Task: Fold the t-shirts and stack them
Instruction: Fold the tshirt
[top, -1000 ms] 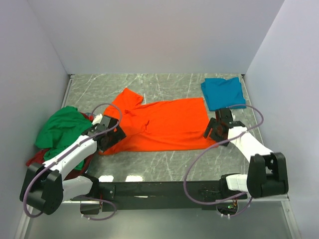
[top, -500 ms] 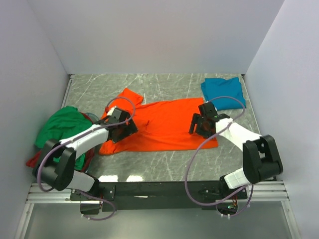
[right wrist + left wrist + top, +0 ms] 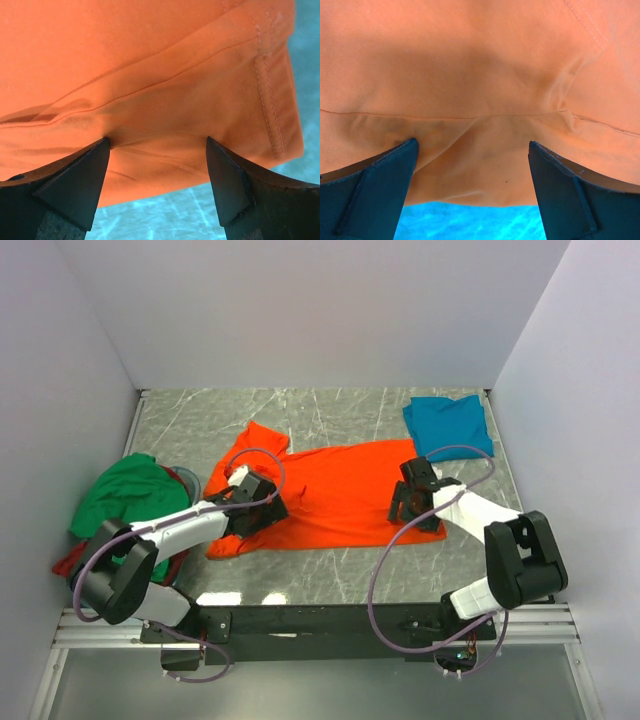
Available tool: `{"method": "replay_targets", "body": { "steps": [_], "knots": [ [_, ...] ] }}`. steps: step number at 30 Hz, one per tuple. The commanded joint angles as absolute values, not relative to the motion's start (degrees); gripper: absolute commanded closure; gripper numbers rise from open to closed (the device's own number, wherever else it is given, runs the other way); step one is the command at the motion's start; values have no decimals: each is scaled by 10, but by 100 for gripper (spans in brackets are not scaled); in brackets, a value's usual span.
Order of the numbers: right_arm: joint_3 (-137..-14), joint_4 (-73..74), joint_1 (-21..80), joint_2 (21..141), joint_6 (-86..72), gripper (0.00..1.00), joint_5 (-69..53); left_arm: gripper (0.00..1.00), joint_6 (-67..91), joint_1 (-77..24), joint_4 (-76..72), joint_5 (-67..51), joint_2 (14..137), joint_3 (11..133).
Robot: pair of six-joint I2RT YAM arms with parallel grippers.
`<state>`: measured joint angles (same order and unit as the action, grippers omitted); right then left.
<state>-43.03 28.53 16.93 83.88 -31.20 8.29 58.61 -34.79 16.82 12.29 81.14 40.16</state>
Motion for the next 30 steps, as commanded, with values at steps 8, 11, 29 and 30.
{"method": "replay_targets", "body": {
  "steps": [8,11,29,30],
  "knots": [
    [-365,354,137,750,-347,16,100,1,605,-393,289,149,752,408],
    [-393,368,137,711,-338,16,105,0,583,-394,329,200,744,486],
    [-490,313,137,519,-324,5,176,1,432,-199,324,220,1015,918],
    [-488,312,136,519,-323,4,178,1,420,-197,332,223,1069,946]
  ]
}}
